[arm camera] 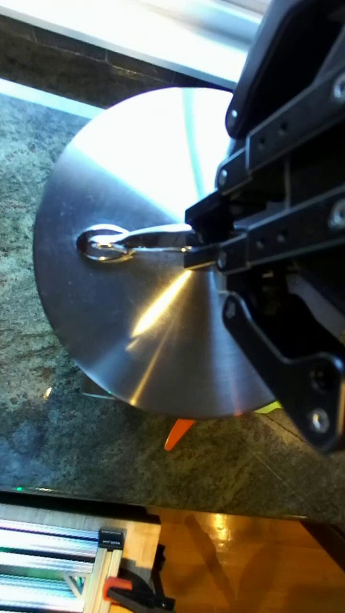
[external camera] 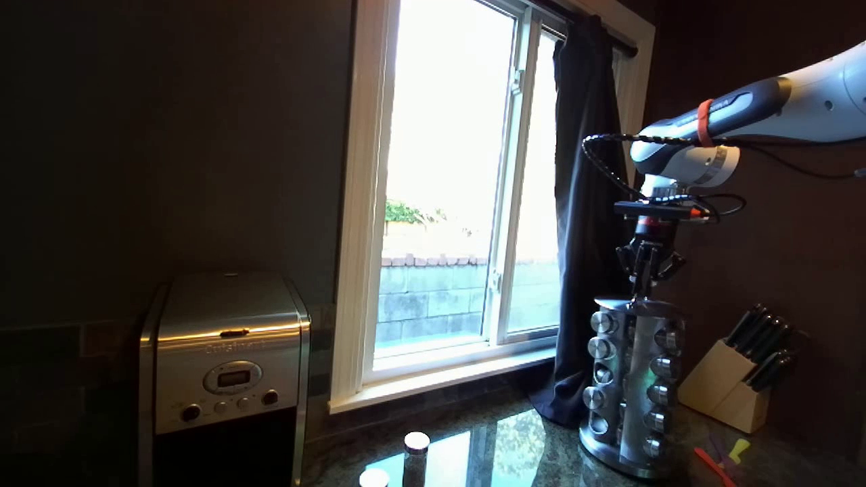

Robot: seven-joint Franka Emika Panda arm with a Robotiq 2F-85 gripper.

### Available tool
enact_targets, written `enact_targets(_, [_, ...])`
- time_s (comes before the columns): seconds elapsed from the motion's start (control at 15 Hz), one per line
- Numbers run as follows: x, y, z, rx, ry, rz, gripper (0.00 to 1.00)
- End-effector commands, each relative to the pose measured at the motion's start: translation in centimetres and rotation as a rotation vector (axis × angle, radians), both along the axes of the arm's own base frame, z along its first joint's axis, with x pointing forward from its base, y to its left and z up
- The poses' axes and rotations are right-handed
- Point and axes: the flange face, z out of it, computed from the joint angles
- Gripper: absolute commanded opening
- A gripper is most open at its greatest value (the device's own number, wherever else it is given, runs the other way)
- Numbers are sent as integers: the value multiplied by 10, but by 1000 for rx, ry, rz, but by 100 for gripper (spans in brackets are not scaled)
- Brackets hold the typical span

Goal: Slightly rotate the spice rack

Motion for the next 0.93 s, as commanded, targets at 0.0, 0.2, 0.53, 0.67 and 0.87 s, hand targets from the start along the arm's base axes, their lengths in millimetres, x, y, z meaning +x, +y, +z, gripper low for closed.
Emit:
enact_targets(0.0, [9, -3, 0, 32, -10, -83, 5])
enact_targets(0.2, [10, 2, -1, -9, -5, -19, 5])
enact_targets(0.53, [11, 9, -2, -59, 3, 78, 5])
enact_targets(0.67, [12, 12, -3, -85, 12, 130, 5])
enact_targets(0.87, [12, 14, -3, -108, 13, 165, 5])
